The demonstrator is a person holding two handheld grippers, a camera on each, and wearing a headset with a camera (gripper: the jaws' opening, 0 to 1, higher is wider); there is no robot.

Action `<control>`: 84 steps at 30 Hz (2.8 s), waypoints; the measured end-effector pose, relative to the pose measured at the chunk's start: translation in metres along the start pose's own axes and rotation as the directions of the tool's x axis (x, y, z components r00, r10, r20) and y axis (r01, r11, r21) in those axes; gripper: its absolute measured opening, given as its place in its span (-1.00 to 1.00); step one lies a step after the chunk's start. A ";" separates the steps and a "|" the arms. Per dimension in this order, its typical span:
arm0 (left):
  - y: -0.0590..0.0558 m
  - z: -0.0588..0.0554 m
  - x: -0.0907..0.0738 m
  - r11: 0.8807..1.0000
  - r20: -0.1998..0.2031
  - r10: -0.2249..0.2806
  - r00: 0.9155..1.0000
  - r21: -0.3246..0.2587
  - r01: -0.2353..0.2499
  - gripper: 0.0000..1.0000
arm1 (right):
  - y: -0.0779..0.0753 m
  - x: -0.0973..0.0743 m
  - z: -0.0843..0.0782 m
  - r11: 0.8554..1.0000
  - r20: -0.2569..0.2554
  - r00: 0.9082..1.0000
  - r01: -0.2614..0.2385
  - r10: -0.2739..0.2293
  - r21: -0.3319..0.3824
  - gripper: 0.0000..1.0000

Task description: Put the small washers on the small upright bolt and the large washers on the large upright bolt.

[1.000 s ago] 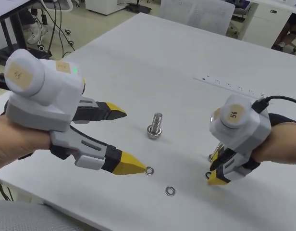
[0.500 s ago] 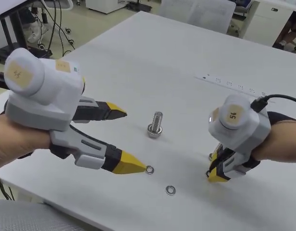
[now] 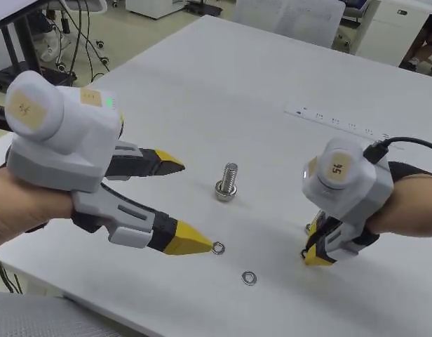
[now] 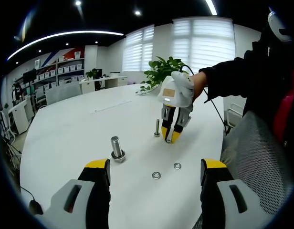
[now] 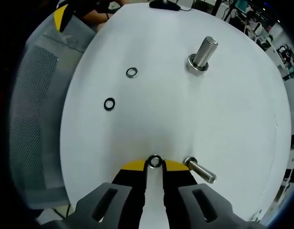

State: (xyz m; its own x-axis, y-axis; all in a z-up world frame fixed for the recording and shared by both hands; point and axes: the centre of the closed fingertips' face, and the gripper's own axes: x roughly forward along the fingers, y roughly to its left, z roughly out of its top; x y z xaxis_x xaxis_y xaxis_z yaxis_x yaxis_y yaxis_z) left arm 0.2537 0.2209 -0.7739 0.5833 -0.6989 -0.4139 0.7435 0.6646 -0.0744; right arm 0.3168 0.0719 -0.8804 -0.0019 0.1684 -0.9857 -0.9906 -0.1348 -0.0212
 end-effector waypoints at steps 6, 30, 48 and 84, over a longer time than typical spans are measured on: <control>0.002 0.000 0.000 1.000 -0.001 0.003 1.000 0.001 -0.003 0.54 | -0.002 -0.001 0.000 1.000 0.013 1.000 0.001 -0.001 0.014 -0.73; 0.002 0.003 -0.006 1.000 0.018 0.009 1.000 0.010 -0.009 0.53 | 0.005 -0.016 -0.001 0.997 0.017 1.000 0.004 -0.005 0.072 -0.74; 0.001 0.004 -0.007 1.000 0.020 0.011 1.000 0.010 -0.011 0.53 | -0.001 -0.054 -0.008 0.993 0.023 0.998 0.056 -0.058 0.101 -0.74; 0.000 0.004 -0.006 1.000 0.018 0.012 1.000 0.007 -0.012 0.53 | -0.041 -0.073 0.010 0.991 0.036 0.991 0.124 -0.126 0.047 -0.73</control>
State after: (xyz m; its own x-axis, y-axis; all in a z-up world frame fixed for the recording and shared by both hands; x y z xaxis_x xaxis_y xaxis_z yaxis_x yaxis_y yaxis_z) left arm 0.2515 0.2241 -0.7679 0.5982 -0.6955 -0.3980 0.7386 0.6712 -0.0627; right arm 0.3563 0.0749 -0.8060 0.1176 0.2195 -0.9685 -0.9886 -0.0665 -0.1351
